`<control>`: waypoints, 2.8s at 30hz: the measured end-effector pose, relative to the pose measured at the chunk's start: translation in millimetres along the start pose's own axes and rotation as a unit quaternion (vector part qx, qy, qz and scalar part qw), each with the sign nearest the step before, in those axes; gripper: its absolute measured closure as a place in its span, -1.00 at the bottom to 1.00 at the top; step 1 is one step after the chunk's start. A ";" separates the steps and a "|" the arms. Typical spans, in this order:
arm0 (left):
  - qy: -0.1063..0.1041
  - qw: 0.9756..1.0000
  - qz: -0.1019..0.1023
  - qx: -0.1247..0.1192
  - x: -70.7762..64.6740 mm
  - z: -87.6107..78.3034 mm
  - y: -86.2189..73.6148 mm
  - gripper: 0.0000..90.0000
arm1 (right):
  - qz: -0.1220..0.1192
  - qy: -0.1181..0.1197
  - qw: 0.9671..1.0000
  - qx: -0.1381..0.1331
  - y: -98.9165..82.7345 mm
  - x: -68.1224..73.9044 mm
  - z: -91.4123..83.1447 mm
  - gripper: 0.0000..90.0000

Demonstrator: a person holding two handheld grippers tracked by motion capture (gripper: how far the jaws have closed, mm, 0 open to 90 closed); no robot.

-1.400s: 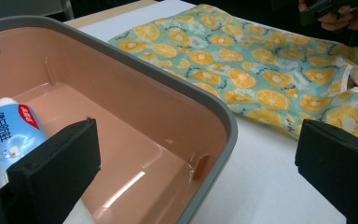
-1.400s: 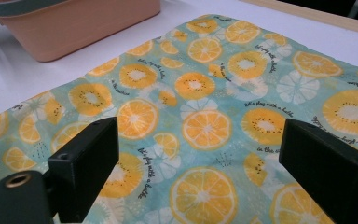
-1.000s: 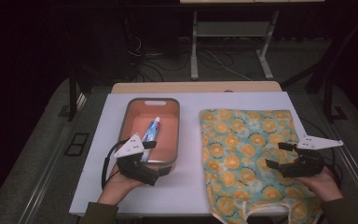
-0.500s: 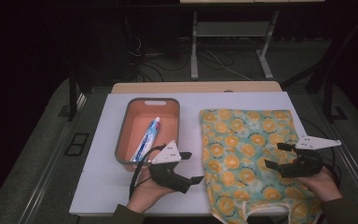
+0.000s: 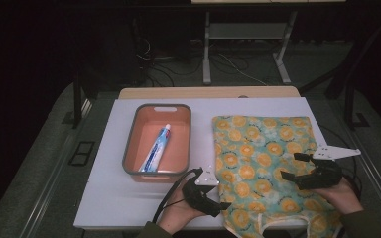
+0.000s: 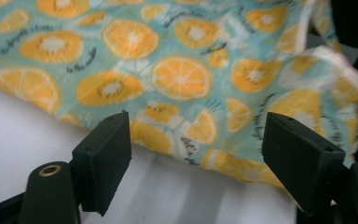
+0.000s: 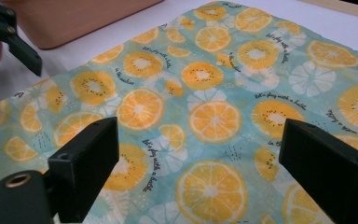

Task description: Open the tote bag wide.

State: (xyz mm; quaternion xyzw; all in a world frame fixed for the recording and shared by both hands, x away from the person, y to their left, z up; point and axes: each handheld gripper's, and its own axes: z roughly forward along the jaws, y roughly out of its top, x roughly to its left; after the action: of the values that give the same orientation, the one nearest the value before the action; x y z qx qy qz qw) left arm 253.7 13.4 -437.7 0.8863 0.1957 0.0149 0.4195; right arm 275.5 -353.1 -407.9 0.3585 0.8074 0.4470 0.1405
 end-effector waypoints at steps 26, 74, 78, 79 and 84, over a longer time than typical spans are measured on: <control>0.076 0.996 -0.039 0.015 20.4 -3.8 -6.5 0.96 | -0.003 0.004 1.000 0.002 -0.7 1.1 0.5 -0.74; -0.036 0.999 -0.006 -0.024 3.7 -54.5 -41.6 -0.62 | -0.210 0.163 0.953 0.147 -14.2 89.1 52.6 1.00; -0.036 0.999 -0.004 -0.022 3.4 -53.7 -41.3 -0.62 | -0.185 0.138 0.964 0.134 -2.5 80.3 58.8 1.00; -0.036 0.999 -0.005 -0.022 3.4 -53.5 -41.3 -0.62 | -0.179 0.132 0.966 0.132 0.0 78.2 61.2 1.00; -0.035 0.999 -0.004 -0.020 3.8 -53.6 -41.2 -0.62 | -0.162 0.100 0.973 0.132 13.8 68.6 75.7 1.00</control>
State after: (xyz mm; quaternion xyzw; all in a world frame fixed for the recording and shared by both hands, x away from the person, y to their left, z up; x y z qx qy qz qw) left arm 233.2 77.8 -434.4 0.8769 0.1841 -0.0137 0.4439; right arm 274.9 -253.0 -432.6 0.1916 0.9168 0.3408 0.0813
